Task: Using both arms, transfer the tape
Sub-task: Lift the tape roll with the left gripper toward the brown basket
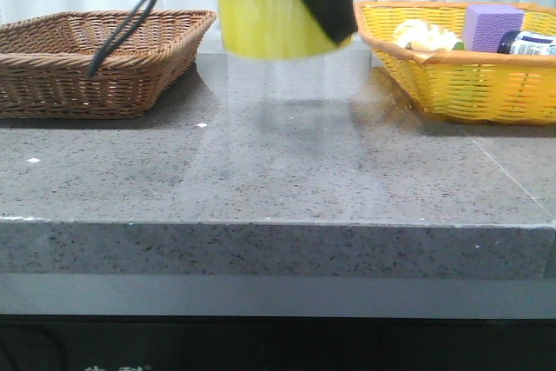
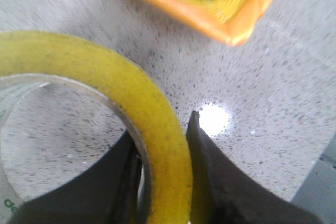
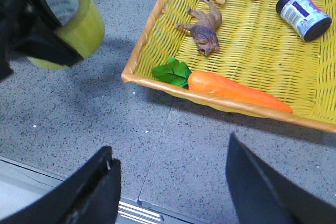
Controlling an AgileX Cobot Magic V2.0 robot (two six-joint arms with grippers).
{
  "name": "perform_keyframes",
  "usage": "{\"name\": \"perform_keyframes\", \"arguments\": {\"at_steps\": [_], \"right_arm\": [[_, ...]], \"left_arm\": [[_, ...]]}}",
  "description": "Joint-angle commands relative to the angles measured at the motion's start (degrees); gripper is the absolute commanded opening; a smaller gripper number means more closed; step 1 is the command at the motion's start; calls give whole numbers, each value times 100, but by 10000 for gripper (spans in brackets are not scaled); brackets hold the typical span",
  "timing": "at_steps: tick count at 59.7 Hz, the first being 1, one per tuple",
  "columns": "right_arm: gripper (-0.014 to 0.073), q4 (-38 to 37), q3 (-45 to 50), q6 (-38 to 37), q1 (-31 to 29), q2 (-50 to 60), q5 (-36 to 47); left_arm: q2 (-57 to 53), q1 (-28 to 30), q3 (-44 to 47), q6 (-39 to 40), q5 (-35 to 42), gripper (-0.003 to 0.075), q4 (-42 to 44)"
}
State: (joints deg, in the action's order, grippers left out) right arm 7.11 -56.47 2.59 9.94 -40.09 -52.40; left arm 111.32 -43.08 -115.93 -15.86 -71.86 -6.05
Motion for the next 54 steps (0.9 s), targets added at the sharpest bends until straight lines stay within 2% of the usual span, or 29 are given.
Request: {"name": "perform_keyframes", "arguments": {"at_steps": [1,15,35,46,54], "right_arm": [[467,39,-137,30,-30,15,439],[467,39,-137,30,-30,15,439],[467,39,-137,30,-30,15,439],[467,39,-137,30,-30,15,439],[467,39,-137,30,-30,15,439]], "left_arm": [[-540,13,-390,37,151,78,0],[-817,485,-544,37,19,78,62],[-848,1953,-531,37,-10,78,62],[-771,2556,-531,37,-38,78,62],[-569,2792,-519,37,-51,78,62]]}}
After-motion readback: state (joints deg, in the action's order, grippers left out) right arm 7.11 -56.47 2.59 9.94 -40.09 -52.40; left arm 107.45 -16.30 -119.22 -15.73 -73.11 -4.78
